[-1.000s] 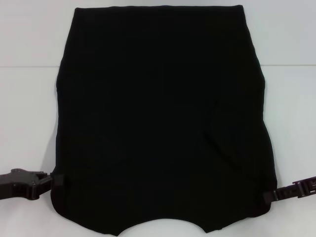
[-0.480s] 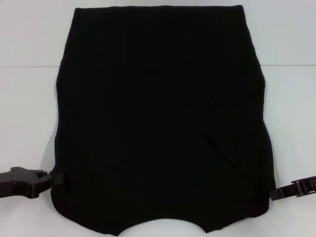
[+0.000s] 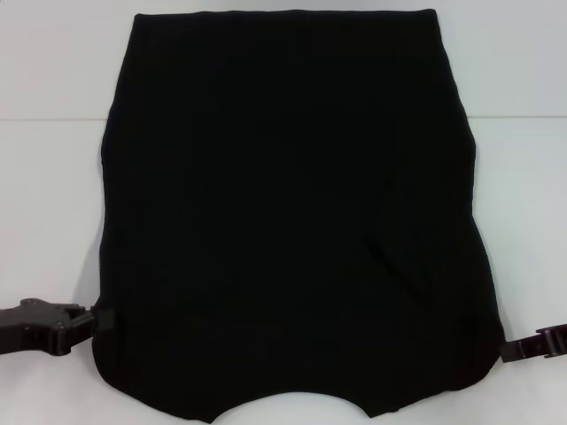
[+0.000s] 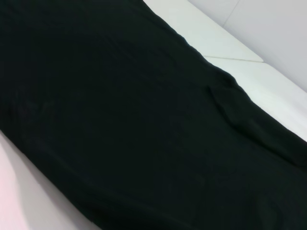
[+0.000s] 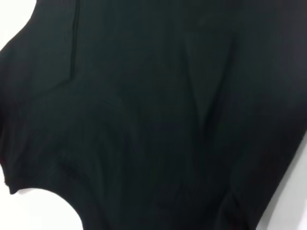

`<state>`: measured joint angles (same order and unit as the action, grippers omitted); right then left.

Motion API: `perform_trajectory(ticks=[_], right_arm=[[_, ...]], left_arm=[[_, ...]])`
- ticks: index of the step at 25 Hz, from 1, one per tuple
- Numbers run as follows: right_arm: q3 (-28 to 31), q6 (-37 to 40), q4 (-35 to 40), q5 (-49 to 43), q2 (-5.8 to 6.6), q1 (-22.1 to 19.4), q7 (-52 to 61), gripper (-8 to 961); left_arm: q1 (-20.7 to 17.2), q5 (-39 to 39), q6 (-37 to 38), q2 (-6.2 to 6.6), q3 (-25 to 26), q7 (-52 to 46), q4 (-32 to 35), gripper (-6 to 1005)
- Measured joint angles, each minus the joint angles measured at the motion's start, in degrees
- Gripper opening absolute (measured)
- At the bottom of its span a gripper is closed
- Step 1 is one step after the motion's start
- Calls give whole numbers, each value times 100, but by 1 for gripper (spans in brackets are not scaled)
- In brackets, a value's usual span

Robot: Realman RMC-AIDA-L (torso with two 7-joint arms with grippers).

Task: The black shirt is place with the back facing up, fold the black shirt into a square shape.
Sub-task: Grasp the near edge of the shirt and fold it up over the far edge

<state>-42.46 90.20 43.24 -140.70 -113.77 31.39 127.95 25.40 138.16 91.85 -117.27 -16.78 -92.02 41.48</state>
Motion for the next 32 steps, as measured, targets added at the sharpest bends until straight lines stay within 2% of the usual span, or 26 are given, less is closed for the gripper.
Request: perform_trajectory(ticks=[7, 17, 24, 32], right_arm=[[418, 117, 1, 10, 101, -245, -221, 7], [775, 384, 4, 1, 121, -520, -631, 6], [947, 675, 10, -8, 111, -769, -995, 7], [1314, 1227, 53, -11, 120, -1216, -1565, 6]], left_arm=[[-12, 7, 461, 34, 7, -102, 71, 54], [-88, 51, 1103, 46, 18, -245, 267, 56], [-328, 84, 1763, 45, 17, -277, 435, 58], [-647, 109, 2115, -41, 17, -230, 504, 60]])
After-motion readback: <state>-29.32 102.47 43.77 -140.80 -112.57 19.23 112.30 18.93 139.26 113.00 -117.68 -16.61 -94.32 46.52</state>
